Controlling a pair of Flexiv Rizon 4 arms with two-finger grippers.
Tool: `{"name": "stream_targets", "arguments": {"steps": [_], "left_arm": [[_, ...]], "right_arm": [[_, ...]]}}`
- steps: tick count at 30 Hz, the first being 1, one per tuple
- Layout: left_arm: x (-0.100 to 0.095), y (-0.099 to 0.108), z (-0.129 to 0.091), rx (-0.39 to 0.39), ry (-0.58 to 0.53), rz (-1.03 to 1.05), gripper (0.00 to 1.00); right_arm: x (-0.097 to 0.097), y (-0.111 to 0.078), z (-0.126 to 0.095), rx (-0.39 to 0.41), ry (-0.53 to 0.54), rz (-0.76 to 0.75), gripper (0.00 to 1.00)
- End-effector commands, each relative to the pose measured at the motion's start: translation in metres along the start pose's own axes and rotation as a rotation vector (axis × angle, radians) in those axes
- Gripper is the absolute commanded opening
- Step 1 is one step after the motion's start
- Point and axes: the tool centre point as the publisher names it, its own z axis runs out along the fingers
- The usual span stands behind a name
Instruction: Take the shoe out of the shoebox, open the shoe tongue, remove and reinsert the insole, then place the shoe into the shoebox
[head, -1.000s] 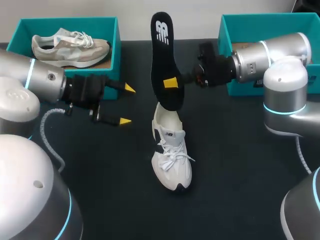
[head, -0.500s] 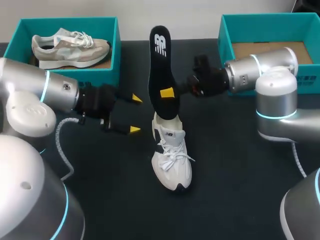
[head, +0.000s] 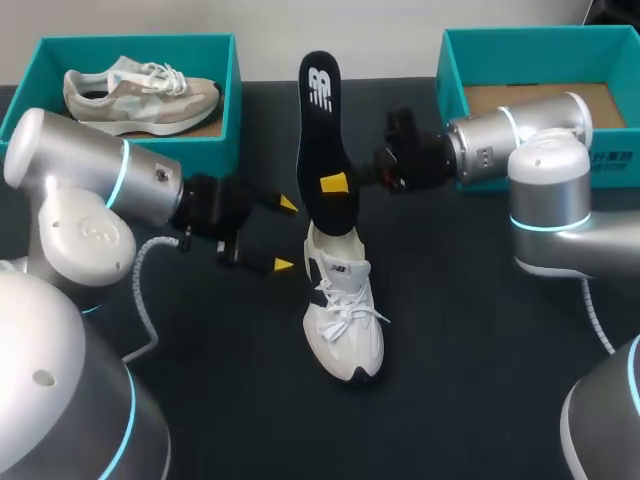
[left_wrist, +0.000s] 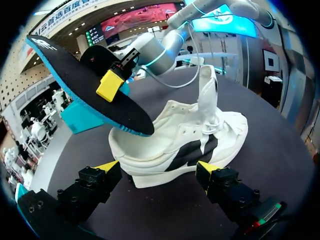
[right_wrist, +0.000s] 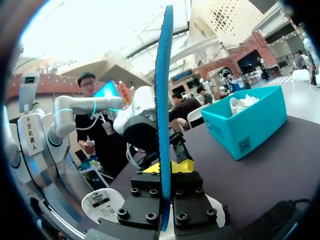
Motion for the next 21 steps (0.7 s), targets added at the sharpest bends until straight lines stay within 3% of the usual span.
{"name": "stream_targets", "arguments": {"steps": [1,21], "left_arm": [[-0.007,-0.001,0.013,-0.012,0.001,-0.001,1.0],[-0.009,-0.007,0.028,-0.023,-0.007,0.002,1.0]], "right_arm": [[-0.008,-0.007,0.003,0.0,0.007,-0.004,0.0],[-0.012,-0.041,0.002,-0.029,0.023,0.024,0.0]]}}
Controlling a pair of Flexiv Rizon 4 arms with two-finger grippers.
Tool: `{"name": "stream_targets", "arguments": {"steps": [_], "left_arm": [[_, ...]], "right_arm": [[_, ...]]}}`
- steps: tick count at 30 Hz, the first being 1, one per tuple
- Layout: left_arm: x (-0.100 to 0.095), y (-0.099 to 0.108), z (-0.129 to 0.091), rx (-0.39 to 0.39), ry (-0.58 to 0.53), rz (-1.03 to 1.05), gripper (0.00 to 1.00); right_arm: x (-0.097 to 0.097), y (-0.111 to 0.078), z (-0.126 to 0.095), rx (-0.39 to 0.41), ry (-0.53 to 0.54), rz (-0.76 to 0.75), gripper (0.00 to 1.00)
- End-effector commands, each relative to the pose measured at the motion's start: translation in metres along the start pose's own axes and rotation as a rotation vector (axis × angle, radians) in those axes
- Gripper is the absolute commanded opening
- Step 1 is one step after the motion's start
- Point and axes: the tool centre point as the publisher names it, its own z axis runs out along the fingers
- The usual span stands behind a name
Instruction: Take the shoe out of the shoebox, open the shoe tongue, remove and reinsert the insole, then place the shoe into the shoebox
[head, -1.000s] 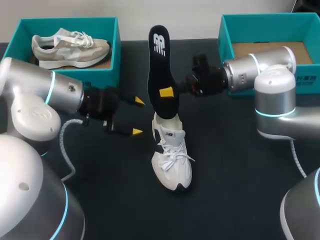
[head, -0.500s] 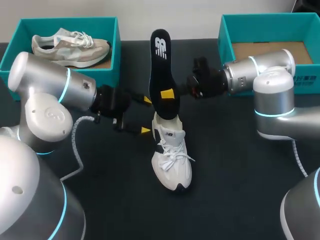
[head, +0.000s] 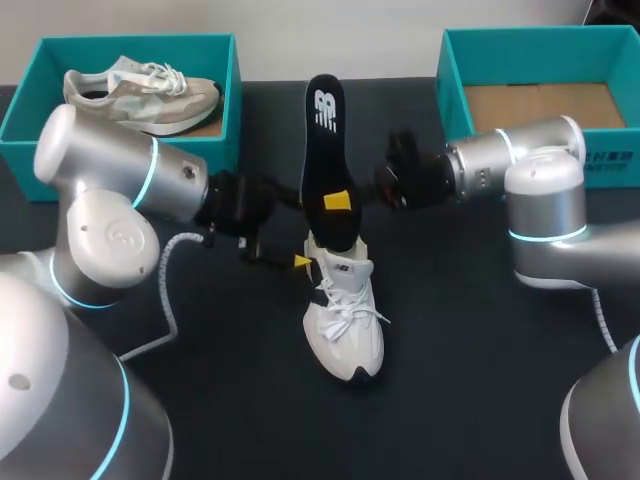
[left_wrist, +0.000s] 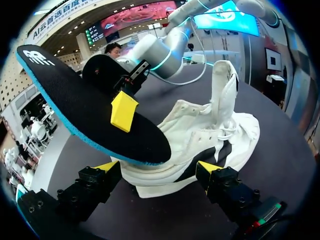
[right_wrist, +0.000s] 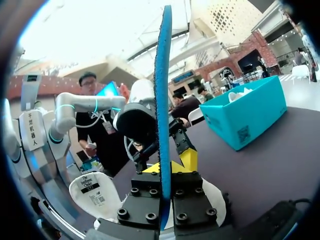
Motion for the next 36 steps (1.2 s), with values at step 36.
{"name": "stream_targets", "arguments": {"steps": [36], "left_arm": [[0.0,0.008,-0.008,-0.065,0.046,0.045,1.0]], "right_arm": [[0.008,-0.057,0.017,-0.023,0.028,0.157,0.0]]}}
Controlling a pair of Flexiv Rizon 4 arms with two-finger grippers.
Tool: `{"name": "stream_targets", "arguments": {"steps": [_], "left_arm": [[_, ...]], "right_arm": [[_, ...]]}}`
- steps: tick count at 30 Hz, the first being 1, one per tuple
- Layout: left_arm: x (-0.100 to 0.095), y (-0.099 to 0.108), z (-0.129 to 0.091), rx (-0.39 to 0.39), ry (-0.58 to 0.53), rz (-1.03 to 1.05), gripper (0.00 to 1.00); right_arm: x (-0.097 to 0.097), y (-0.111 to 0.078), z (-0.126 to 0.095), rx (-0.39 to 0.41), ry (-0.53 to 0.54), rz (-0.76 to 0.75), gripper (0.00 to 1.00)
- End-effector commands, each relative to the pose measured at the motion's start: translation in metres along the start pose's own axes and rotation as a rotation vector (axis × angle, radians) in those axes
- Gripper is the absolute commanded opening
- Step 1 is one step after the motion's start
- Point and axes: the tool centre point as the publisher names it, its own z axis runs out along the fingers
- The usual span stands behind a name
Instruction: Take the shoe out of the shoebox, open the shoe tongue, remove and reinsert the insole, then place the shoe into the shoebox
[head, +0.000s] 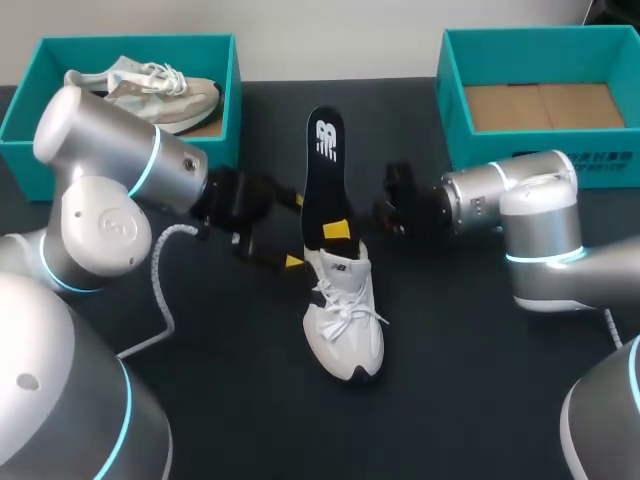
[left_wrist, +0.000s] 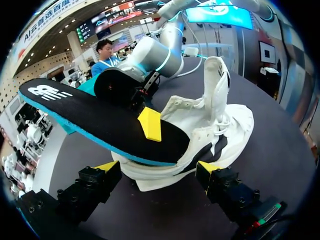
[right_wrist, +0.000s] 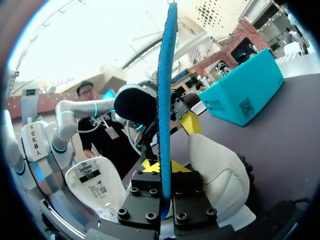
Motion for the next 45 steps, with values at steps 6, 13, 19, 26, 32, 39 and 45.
{"name": "stream_targets", "arguments": {"steps": [6,13,19,26,32,39,45], "left_arm": [[-0.003,0.003,0.0,-0.015,-0.009,0.002,1.0],[-0.004,0.003,0.0,-0.015,-0.008,0.004,1.0],[-0.004,0.003,0.001,-0.012,-0.001,0.008,1.0],[-0.001,0.004,0.002,-0.015,0.008,0.014,1.0],[0.0,0.005,0.003,-0.011,0.01,0.013,1.0],[-0.002,0.004,0.0,-0.012,0.003,0.018,1.0],[-0.003,0.005,0.0,-0.013,0.003,0.02,1.0]], "right_arm": [[0.007,-0.016,0.009,0.003,-0.009,0.039,0.0],[0.012,-0.012,0.006,-0.012,-0.045,0.045,0.0],[0.009,-0.003,0.004,0.0,-0.066,0.054,0.0],[0.005,0.003,0.004,0.01,-0.075,0.11,0.0],[0.003,-0.005,0.006,0.026,-0.069,0.161,0.0],[0.009,-0.025,0.008,0.022,-0.083,0.201,0.0],[0.014,-0.033,0.007,0.009,-0.111,0.214,0.0]]}}
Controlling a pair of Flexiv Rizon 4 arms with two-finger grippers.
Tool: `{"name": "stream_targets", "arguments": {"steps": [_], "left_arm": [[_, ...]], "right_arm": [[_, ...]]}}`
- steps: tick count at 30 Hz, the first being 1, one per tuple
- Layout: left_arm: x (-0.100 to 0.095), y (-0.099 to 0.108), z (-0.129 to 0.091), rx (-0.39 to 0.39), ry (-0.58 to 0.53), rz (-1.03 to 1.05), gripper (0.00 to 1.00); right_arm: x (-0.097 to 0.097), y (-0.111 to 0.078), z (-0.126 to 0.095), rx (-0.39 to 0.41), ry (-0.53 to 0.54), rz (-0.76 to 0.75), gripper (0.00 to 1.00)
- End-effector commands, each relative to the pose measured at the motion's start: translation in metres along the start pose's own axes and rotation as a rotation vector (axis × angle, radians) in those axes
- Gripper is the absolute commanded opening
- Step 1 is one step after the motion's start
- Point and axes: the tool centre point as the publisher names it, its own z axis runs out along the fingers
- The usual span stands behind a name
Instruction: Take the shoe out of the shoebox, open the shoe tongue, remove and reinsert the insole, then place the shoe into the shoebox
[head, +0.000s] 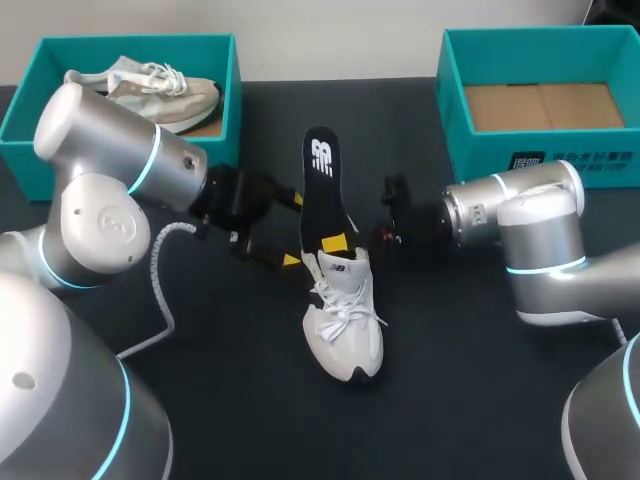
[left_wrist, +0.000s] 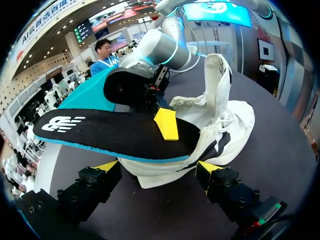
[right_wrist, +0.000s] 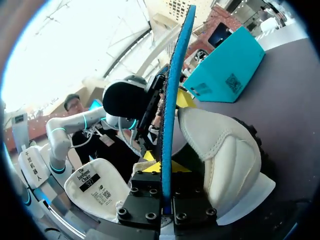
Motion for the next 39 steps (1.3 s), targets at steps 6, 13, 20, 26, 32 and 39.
{"name": "stream_targets", "arguments": {"steps": [6,13,20,26,32,39], "left_arm": [[0.0,0.001,-0.001,-0.002,-0.006,-0.002,1.0],[0.0,0.001,-0.001,-0.002,-0.006,-0.002,1.0],[0.0,0.001,-0.001,-0.002,-0.006,-0.002,1.0],[0.0,0.001,-0.001,-0.002,-0.006,-0.002,1.0],[0.0,0.001,-0.001,-0.002,-0.006,-0.002,1.0],[0.0,0.001,-0.001,-0.002,-0.006,-0.002,1.0]], "right_arm": [[0.009,-0.004,-0.001,-0.029,-0.051,-0.029,0.0],[0.01,0.009,0.001,-0.019,-0.062,-0.073,0.25],[0.01,0.019,0.003,-0.017,-0.066,-0.105,0.31],[0.008,0.033,-0.001,-0.004,-0.071,-0.137,0.31],[0.003,0.035,-0.007,0.021,-0.068,-0.118,0.0],[0.003,0.018,-0.005,0.039,-0.063,-0.064,0.0]]}}
